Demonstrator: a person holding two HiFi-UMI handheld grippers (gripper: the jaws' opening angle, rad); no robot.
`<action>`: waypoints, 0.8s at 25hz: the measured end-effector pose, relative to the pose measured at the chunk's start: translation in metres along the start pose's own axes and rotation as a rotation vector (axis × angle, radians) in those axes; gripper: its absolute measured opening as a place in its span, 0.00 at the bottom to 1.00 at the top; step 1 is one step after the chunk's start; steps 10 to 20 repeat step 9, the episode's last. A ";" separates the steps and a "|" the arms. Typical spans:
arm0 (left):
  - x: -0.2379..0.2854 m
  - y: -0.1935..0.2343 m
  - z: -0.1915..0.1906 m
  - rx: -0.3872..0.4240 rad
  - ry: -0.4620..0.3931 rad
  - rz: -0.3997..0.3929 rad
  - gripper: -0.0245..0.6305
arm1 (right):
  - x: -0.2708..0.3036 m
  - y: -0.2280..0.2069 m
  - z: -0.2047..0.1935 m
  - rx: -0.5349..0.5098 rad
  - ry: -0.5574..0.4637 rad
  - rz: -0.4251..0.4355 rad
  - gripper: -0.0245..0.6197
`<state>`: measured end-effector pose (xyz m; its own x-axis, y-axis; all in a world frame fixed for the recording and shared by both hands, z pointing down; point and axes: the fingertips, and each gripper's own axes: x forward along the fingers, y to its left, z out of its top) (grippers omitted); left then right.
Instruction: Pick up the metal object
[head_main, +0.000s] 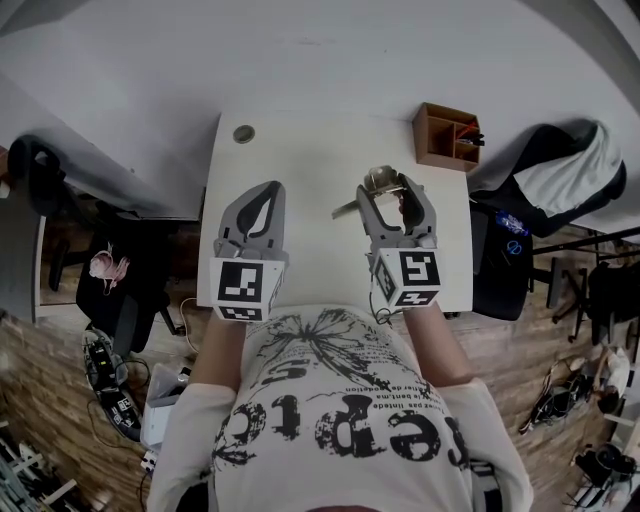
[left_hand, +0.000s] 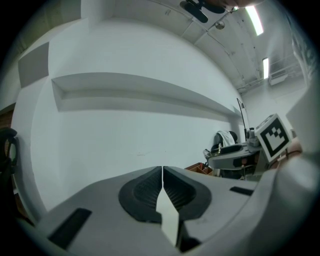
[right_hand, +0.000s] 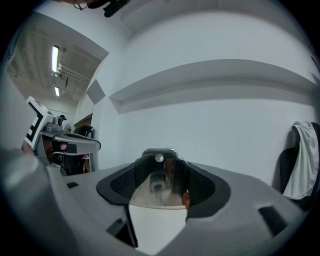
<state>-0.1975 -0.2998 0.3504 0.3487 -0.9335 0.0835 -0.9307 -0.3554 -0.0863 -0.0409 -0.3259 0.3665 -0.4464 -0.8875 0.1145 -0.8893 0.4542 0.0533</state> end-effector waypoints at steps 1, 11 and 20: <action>0.001 0.000 0.000 0.001 0.001 -0.001 0.05 | 0.001 0.000 -0.001 0.000 0.002 -0.001 0.47; 0.006 0.003 0.004 0.019 -0.010 0.014 0.05 | 0.002 -0.005 -0.001 0.003 0.003 -0.001 0.47; 0.006 0.003 0.004 0.019 -0.010 0.014 0.05 | 0.002 -0.005 -0.001 0.003 0.003 -0.001 0.47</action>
